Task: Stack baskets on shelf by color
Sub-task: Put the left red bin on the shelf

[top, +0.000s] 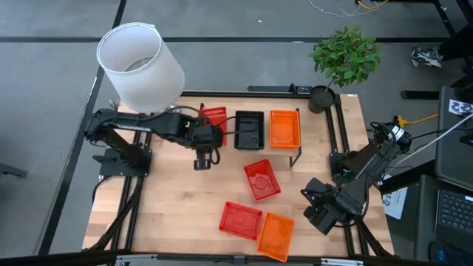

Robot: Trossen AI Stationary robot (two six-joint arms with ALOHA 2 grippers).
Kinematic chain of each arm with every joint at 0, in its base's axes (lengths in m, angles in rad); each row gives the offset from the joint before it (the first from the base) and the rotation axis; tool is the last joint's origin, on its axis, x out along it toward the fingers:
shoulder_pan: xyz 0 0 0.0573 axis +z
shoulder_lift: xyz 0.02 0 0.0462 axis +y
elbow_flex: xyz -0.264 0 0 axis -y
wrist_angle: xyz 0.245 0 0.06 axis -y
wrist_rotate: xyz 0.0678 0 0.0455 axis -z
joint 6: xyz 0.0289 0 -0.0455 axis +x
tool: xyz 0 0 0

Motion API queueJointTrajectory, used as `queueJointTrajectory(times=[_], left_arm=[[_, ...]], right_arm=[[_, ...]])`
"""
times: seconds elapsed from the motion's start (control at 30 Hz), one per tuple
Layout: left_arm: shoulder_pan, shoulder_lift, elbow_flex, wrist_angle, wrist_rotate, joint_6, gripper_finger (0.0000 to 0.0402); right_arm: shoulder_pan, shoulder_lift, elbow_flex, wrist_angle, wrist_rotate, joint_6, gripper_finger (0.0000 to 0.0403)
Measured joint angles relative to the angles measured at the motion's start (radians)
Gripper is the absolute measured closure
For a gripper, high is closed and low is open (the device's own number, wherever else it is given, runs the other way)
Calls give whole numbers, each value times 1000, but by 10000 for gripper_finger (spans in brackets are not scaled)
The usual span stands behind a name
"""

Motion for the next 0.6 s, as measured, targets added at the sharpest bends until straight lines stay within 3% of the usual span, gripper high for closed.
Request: queueJointTrajectory(times=[0.13, 0.6], left_arm=[[43, 0, -36, 16, 66, 36, 401], [80, 33, -58, 33, 100, 14, 381]], right_arm=[[6, 0, 0, 1, 0, 0, 289], [6, 1, 0, 8, 0, 0, 289]])
